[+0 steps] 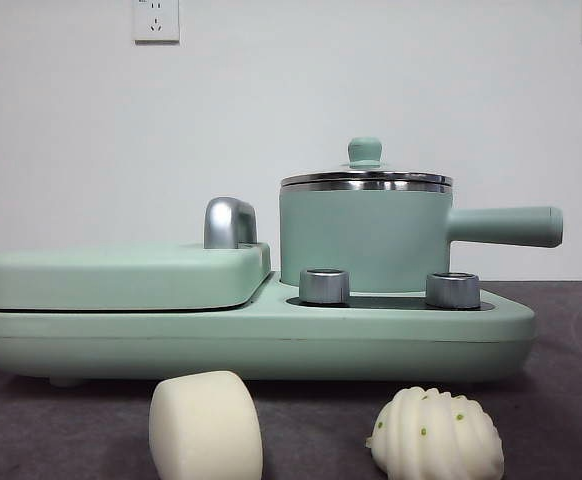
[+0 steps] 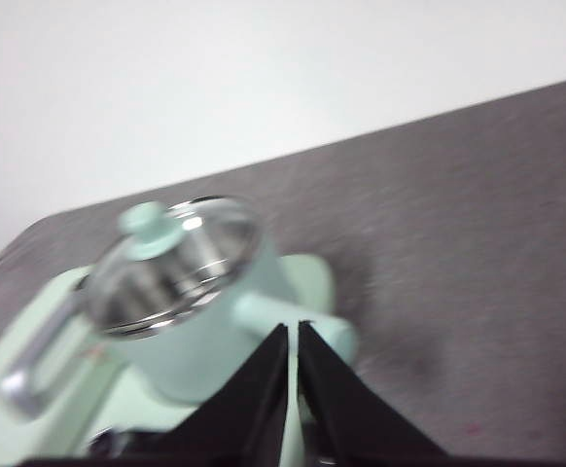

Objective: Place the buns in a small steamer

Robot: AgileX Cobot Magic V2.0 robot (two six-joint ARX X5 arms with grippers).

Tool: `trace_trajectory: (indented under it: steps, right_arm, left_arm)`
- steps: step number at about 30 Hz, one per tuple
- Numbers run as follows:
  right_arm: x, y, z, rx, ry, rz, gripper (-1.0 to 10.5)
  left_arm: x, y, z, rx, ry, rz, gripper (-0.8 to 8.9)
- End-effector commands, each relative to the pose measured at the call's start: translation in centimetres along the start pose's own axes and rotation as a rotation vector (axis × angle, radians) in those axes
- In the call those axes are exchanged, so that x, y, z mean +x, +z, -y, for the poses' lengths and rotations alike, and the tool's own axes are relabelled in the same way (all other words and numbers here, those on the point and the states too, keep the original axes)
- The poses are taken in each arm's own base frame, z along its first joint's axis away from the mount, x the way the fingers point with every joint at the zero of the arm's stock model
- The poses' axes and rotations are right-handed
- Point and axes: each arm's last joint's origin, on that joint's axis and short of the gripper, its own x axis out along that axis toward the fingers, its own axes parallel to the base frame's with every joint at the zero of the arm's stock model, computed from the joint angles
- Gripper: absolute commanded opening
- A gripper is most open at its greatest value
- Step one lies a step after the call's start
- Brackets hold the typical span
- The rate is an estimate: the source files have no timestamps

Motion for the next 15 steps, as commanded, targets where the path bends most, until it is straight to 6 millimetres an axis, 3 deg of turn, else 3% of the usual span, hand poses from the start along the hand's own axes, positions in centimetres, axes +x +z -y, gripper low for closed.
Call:
trace_trajectory:
  steps: [1,9,15]
  right_arm:
    - [-0.4,2.0,-1.2,-0.003,0.061,-0.042,0.1]
    - [0.2,5.5,-3.2,-0.119,0.328,-0.213,0.1]
    - [1.0,6.7,-3.6,-0.155,0.405,-0.253,0.1]
  left_arm:
    - [0.0,2.1,1.6,0.012,-0.058,-0.036,0.1]
    - [1.1,7.4,6.0,0.189,-0.225,-0.175,0.1]
    - [2.2,9.7,8.4,0.315,-0.353,-0.215,0.1]
